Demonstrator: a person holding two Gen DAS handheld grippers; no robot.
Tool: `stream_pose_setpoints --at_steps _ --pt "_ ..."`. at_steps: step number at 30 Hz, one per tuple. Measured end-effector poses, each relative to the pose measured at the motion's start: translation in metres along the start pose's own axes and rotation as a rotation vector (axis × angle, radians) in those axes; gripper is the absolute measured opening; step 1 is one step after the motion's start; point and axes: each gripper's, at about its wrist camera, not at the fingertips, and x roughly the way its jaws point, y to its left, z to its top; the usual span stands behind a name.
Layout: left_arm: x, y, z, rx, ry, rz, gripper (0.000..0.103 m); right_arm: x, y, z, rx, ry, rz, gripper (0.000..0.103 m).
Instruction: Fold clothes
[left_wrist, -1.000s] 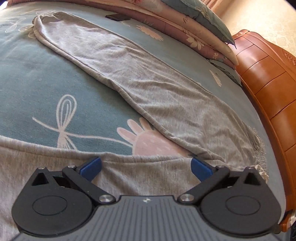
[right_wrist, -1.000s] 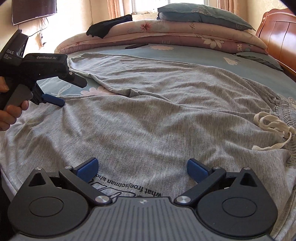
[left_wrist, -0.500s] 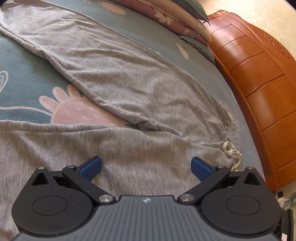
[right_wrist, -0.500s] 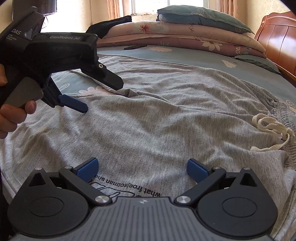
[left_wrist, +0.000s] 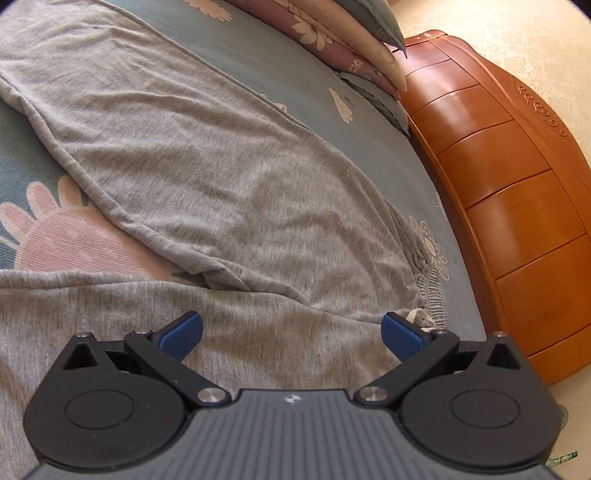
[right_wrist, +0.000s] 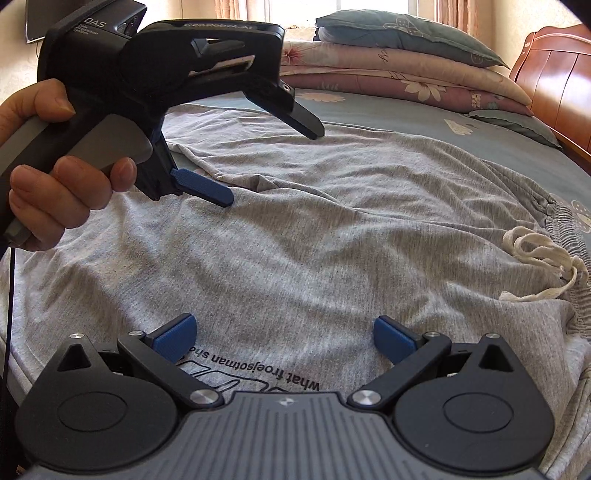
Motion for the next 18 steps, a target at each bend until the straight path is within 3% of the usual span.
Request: stream_pose_setpoints --at_steps 6,13,16,18 --pt "0.002 -0.003 0.009 -0.014 -0.069 0.073 0.102 0.0 0.0 0.0 -0.005 0.005 0.004 0.103" --pt "-0.042 -0.026 -0.015 0.096 -0.08 0.017 0.102 -0.004 0.004 0.002 -0.014 0.007 0.006 0.103" --pt "-0.056 -0.021 -0.032 0.109 -0.052 0.033 0.102 -0.019 0.003 0.005 0.002 -0.067 0.005 0.103" --pt "-0.063 -0.012 -0.046 0.101 -0.045 0.04 0.102 -0.028 -0.002 0.007 0.035 -0.113 -0.046 0.103"
